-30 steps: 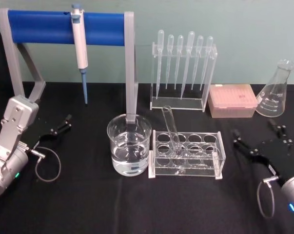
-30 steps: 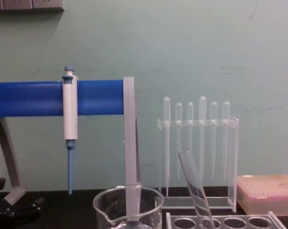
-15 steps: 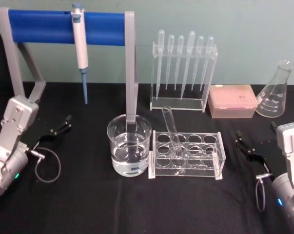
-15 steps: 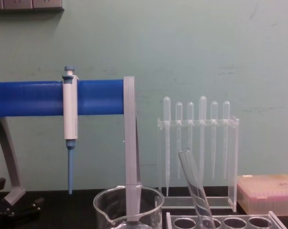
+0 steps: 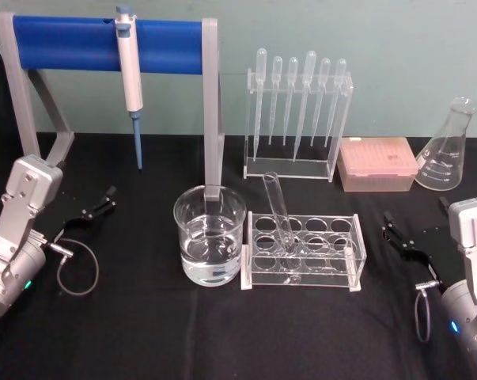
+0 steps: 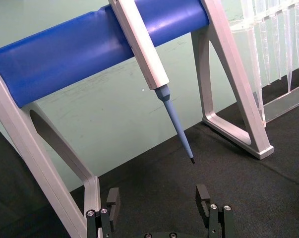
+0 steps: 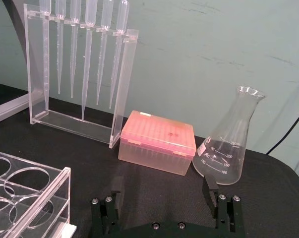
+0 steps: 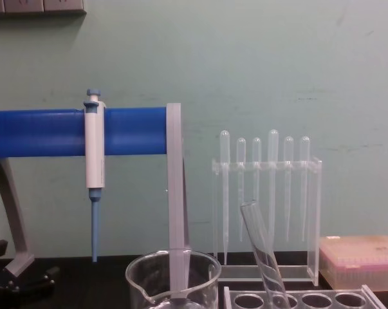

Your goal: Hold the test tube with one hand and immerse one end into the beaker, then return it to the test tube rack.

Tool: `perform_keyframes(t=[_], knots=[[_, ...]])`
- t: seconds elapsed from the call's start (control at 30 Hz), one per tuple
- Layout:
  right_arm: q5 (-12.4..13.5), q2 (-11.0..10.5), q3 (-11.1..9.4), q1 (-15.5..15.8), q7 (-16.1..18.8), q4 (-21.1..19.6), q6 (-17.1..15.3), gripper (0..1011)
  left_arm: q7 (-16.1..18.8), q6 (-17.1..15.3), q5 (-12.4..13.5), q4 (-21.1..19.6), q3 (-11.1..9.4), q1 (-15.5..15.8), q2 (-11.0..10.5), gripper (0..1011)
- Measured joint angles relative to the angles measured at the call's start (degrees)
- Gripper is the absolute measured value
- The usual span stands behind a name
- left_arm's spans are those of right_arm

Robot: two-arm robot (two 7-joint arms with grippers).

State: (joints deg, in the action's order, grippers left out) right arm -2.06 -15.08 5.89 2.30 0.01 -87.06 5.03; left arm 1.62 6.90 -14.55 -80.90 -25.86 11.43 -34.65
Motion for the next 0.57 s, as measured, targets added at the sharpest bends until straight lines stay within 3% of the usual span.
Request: perform_keyframes(t=[0.57], knots=[[0.17,-0.06,0.04,-0.07,0.03,0.00,-0.16,1003,0.00,0.00,0.00,0.00,0.00,0.00,0.00,1000]])
